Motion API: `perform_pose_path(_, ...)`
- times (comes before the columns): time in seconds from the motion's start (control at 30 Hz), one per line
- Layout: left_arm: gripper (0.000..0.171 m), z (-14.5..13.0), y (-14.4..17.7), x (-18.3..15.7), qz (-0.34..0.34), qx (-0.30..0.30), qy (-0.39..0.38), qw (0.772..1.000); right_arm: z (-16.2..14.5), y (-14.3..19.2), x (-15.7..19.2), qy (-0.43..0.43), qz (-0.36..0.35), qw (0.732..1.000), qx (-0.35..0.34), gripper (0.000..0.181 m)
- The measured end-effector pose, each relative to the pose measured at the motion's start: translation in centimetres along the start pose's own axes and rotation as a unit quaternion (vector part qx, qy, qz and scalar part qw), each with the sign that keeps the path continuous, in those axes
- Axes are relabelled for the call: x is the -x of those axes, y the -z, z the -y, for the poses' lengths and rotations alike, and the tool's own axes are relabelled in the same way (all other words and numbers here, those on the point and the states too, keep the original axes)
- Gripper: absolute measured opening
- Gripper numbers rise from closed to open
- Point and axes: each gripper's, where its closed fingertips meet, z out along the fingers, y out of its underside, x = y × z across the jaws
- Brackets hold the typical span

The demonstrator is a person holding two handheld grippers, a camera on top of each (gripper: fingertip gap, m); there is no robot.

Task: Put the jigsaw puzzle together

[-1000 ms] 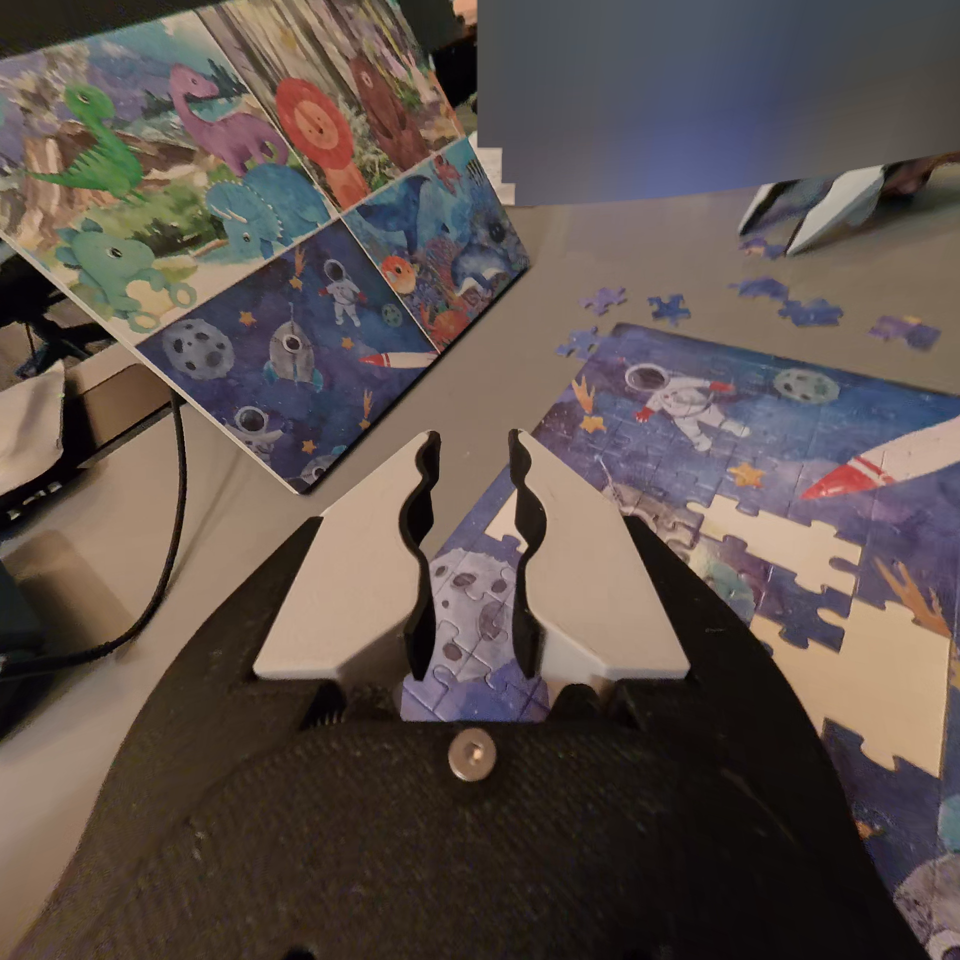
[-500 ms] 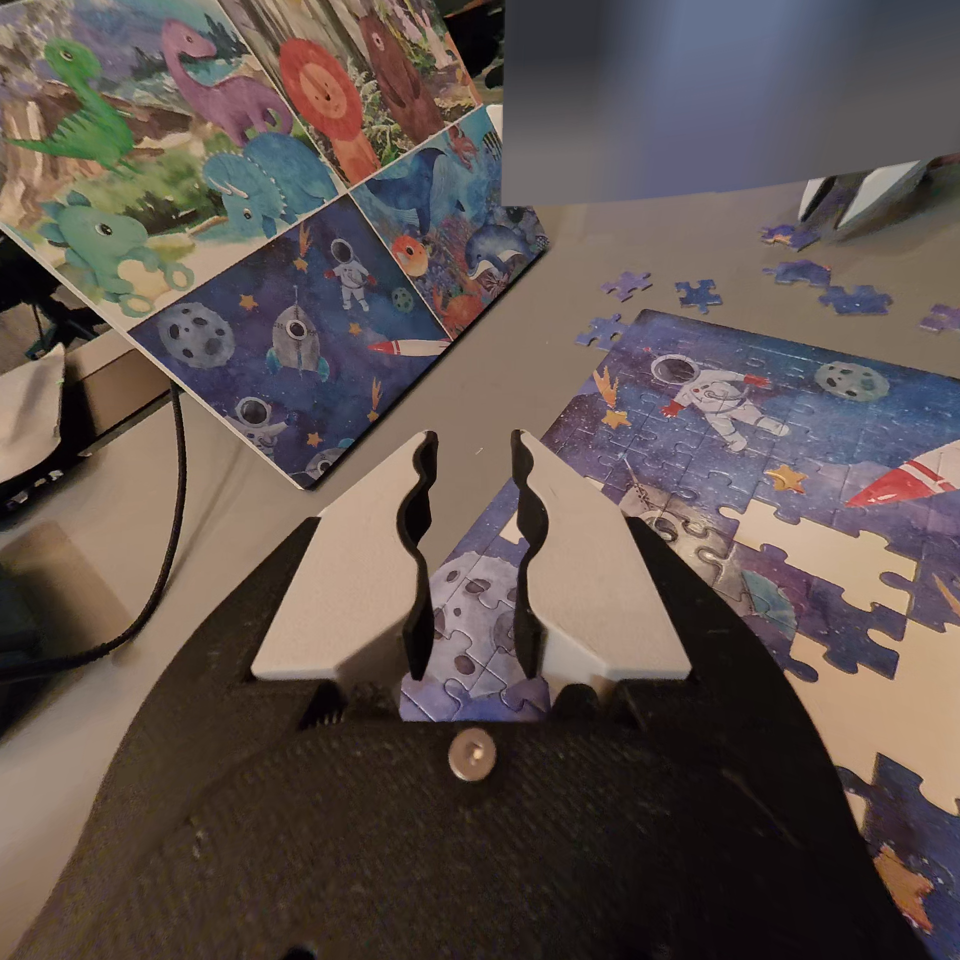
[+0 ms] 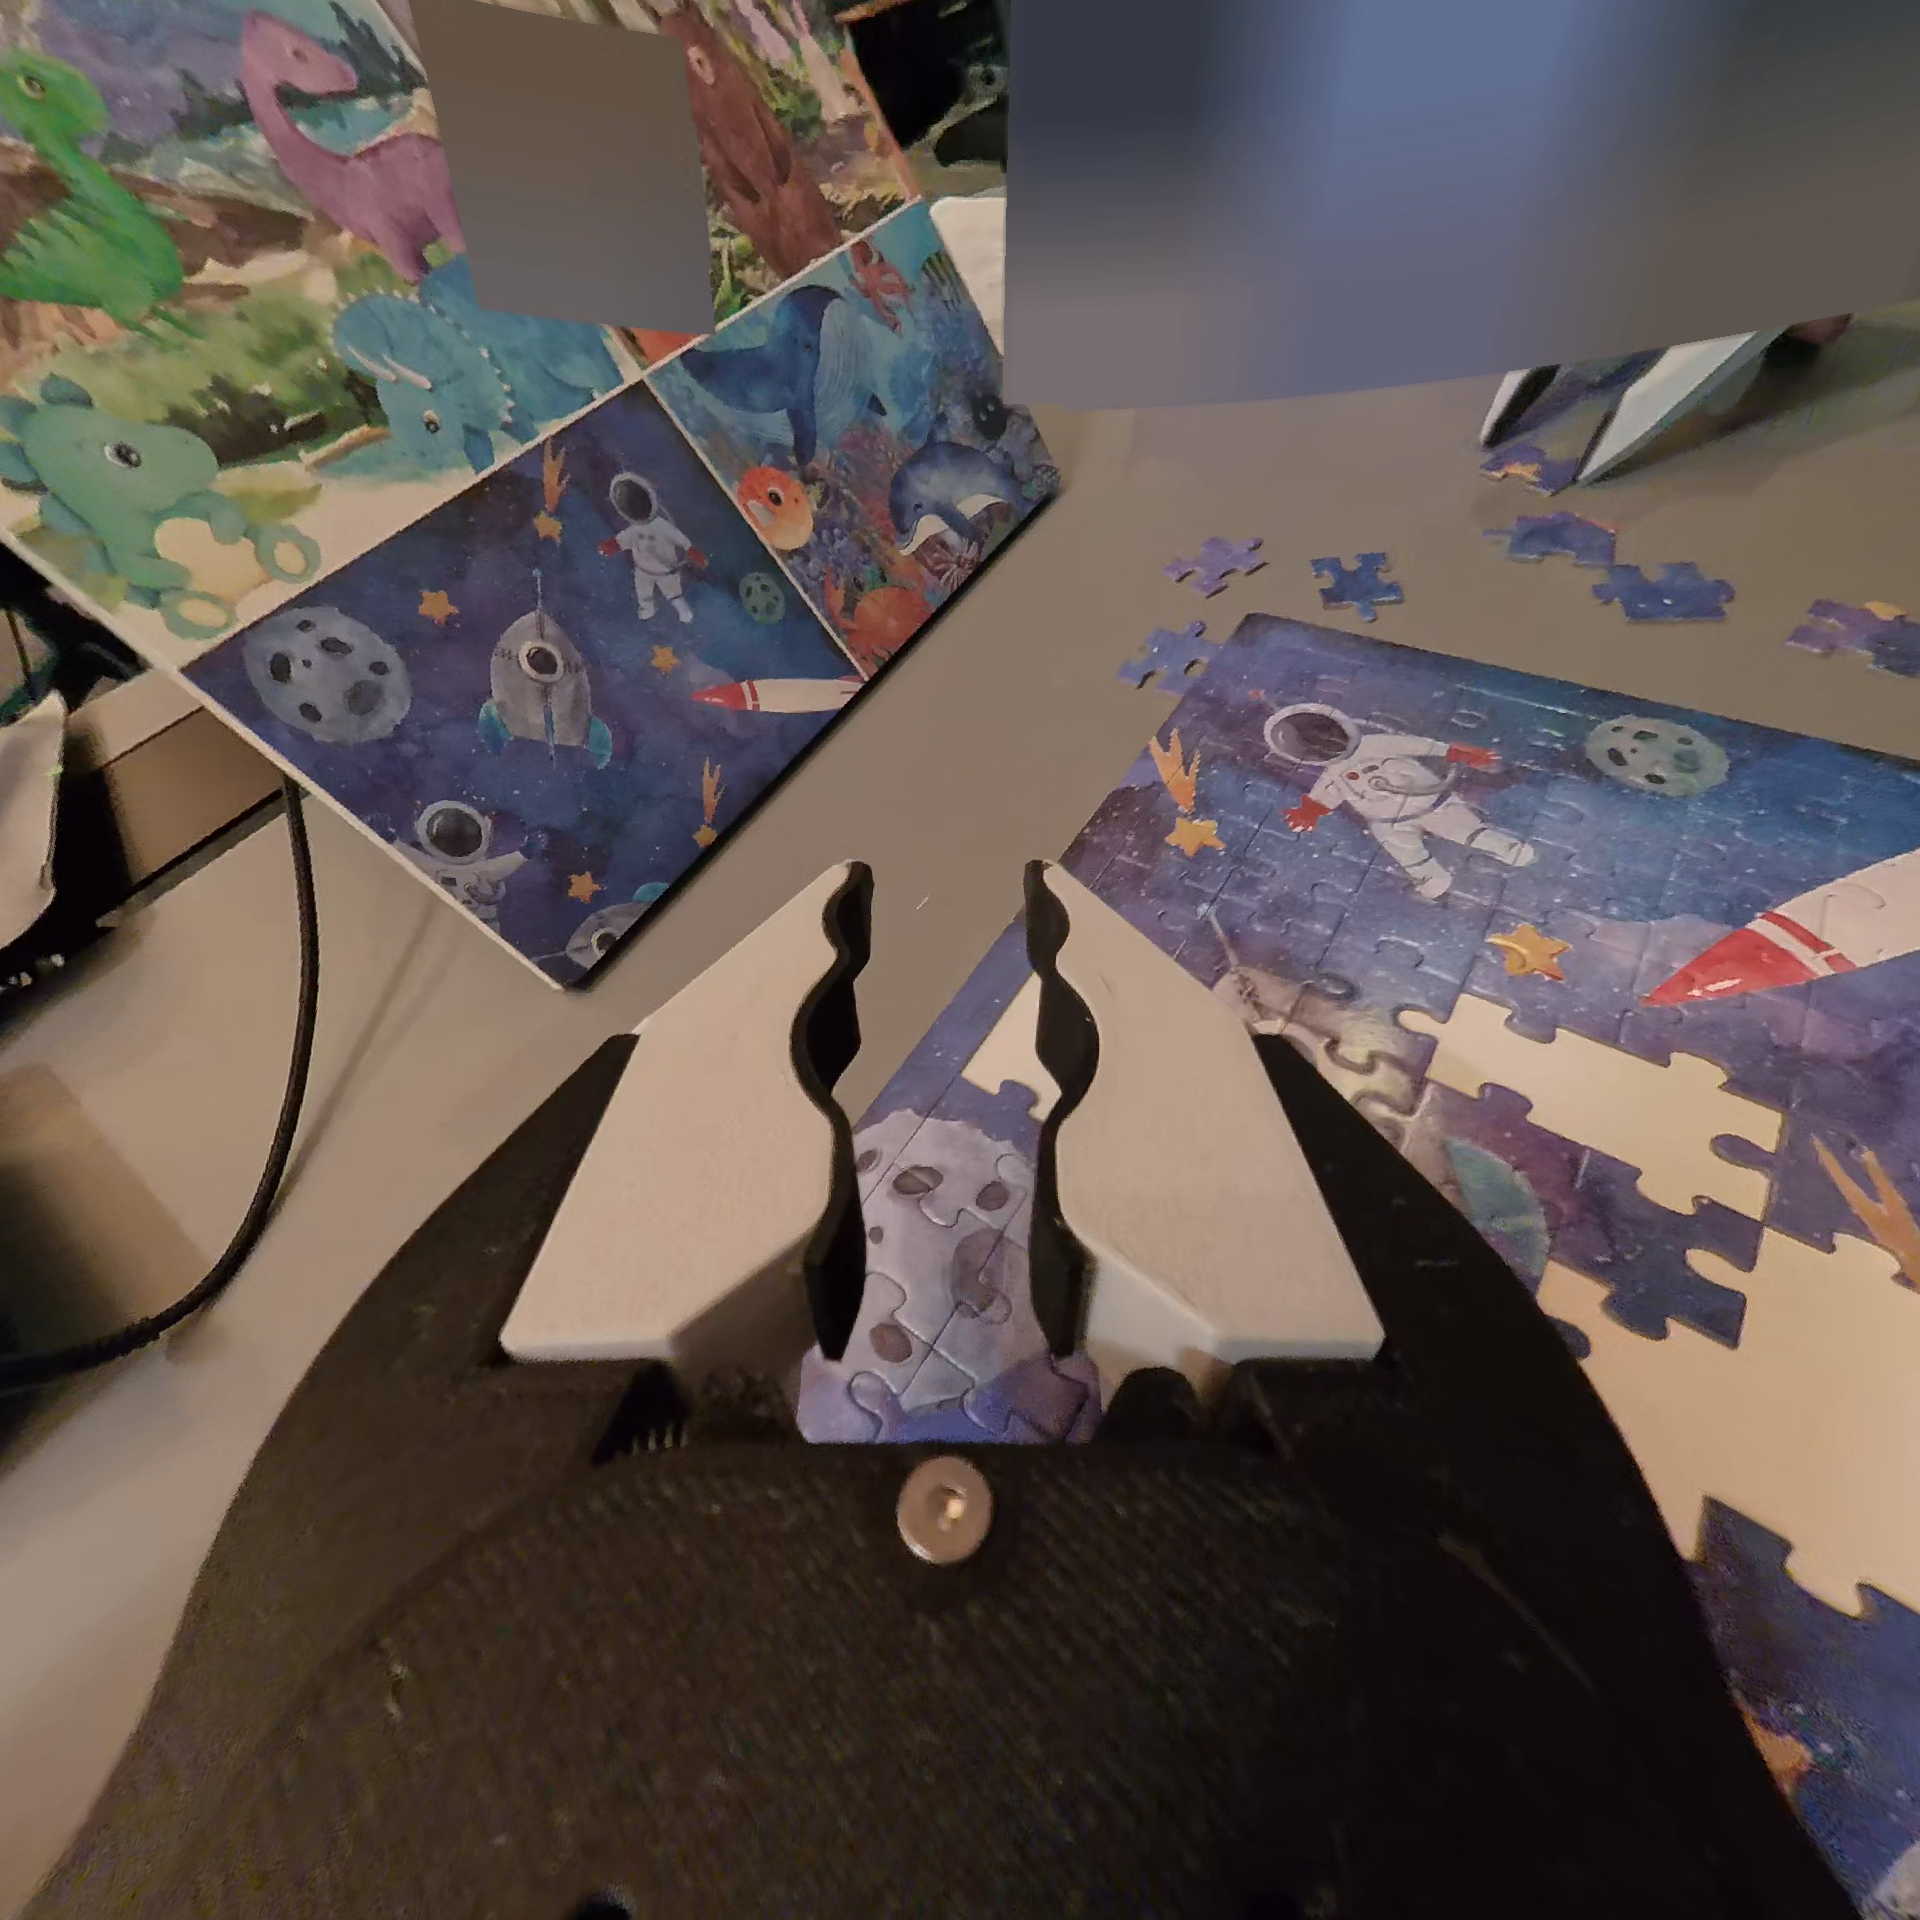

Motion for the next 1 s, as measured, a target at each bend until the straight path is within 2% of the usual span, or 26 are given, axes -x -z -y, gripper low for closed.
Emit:
perform_pose_path(0.13, 0.030, 1.6, 0.0, -1.9, -0.017, -0.020, -0.003, 1.000, 0.2, -0.1, 0.6, 0.007, 0.002, 1.000, 0.000, 0.029)
perform_pose_path(0.3, 0.035, 4.3, -0.8, -6.7, -0.059, -0.033, -0.027, 0.997, -0.6, 0.4, 1.9, 0.005, 0.015, 1.000, 0.002, 0.029)
perform_pose_path(0.47, 0.038, 4.9, -3.1, -16.7, -0.195, 0.012, -0.024, 0.980, -0.8, 0.1, 5.1, 0.017, 0.040, 0.999, 0.009, 0.029)
perform_pose_path(0.53, 0.042, 4.1, -4.2, -20.7, -0.250, 0.047, -0.023, 0.967, -0.6, -0.2, 6.8, 0.030, 0.053, 0.998, 0.008, 0.029)
perform_pose_path(0.6, 0.044, 3.0, -5.4, -23.2, -0.277, 0.085, -0.032, 0.957, -0.3, -0.5, 8.6, 0.040, 0.068, 0.997, -0.002, 0.029)
perform_pose_path(0.8, 0.045, 1.9, -7.8, -26.4, -0.298, 0.131, -0.068, 0.943, 0.8, -0.8, 11.0, 0.065, 0.080, 0.994, -0.026, 0.029)
perform_pose_path(1.0, 0.045, 3.3, -10.3, -25.2, -0.272, 0.146, -0.064, 0.949, 1.1, 0.3, 8.1, 0.074, 0.031, 0.996, -0.040, 0.029)
